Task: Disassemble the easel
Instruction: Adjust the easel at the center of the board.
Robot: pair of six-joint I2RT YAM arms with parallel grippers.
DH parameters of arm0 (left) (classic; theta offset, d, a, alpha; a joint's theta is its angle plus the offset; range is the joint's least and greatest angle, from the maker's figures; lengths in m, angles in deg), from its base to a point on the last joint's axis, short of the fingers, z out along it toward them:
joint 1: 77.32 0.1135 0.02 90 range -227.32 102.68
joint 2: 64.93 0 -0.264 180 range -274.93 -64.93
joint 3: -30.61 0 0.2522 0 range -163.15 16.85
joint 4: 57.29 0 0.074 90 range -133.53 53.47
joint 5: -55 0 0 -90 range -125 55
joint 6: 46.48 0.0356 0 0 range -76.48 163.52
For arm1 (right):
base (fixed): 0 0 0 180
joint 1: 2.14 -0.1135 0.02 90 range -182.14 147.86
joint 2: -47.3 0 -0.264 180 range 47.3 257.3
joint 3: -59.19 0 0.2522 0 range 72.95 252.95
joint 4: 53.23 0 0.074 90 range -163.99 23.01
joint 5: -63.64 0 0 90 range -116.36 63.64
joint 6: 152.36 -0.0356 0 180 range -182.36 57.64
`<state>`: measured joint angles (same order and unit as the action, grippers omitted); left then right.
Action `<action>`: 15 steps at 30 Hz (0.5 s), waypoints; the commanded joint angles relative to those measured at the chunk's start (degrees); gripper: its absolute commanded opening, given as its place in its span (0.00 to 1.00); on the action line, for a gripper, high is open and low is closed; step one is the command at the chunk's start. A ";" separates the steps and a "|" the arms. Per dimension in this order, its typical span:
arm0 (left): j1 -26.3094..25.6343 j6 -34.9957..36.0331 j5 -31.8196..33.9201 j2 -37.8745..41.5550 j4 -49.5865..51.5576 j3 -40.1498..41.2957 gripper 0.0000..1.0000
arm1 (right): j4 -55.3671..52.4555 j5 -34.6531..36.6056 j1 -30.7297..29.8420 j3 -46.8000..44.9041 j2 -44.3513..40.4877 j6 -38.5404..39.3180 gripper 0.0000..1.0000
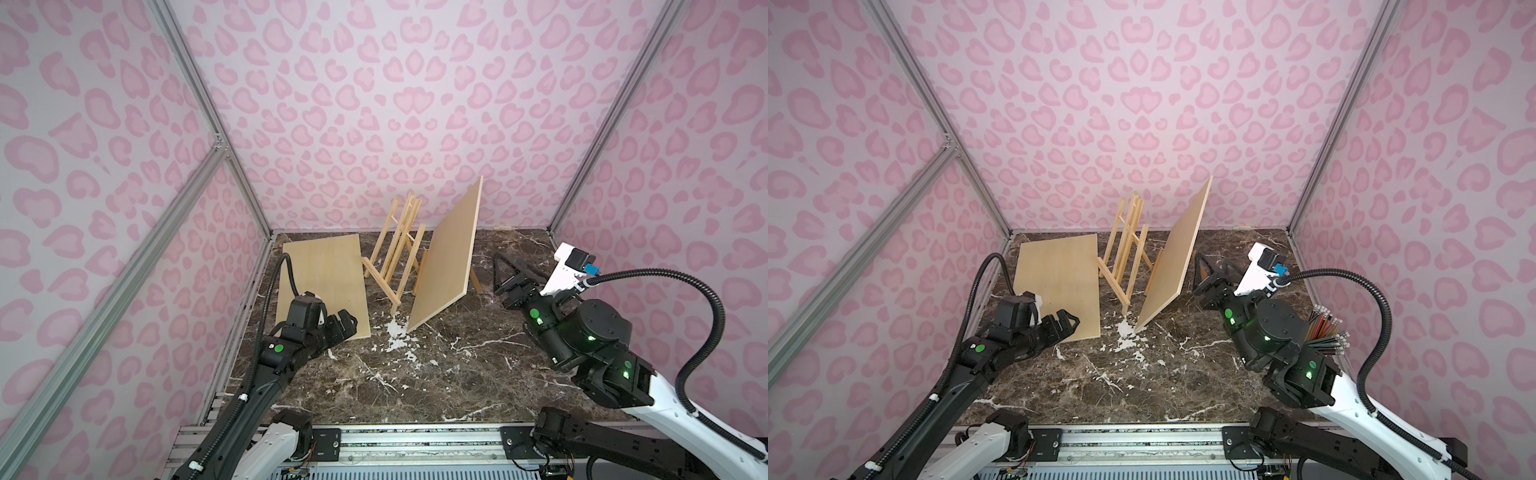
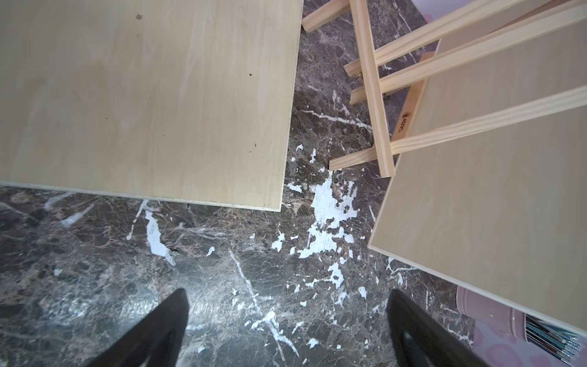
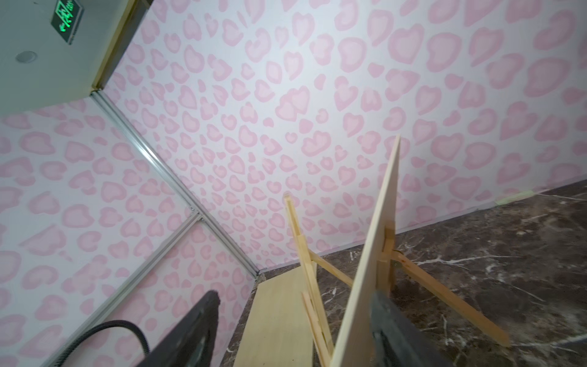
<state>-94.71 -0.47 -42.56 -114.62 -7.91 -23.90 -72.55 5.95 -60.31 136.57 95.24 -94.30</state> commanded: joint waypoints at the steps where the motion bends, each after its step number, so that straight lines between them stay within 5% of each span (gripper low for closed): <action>1: -0.39 -0.97 1.79 -0.15 -2.98 0.98 0.99 | -1.36 -5.08 -4.63 3.37 5.89 1.76 0.75; 6: -0.65 -1.53 3.02 0.18 -2.74 2.15 0.99 | -1.49 3.60 -14.63 12.02 22.94 6.26 0.74; 15: -0.73 0.42 1.86 3.29 -2.52 4.27 0.99 | -6.00 12.61 -16.09 17.73 36.86 4.02 0.75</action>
<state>-95.43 -1.75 -39.74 -111.69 -8.96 -20.10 -75.68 12.55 -76.31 153.18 131.33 -89.17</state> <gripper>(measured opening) 0.990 0.752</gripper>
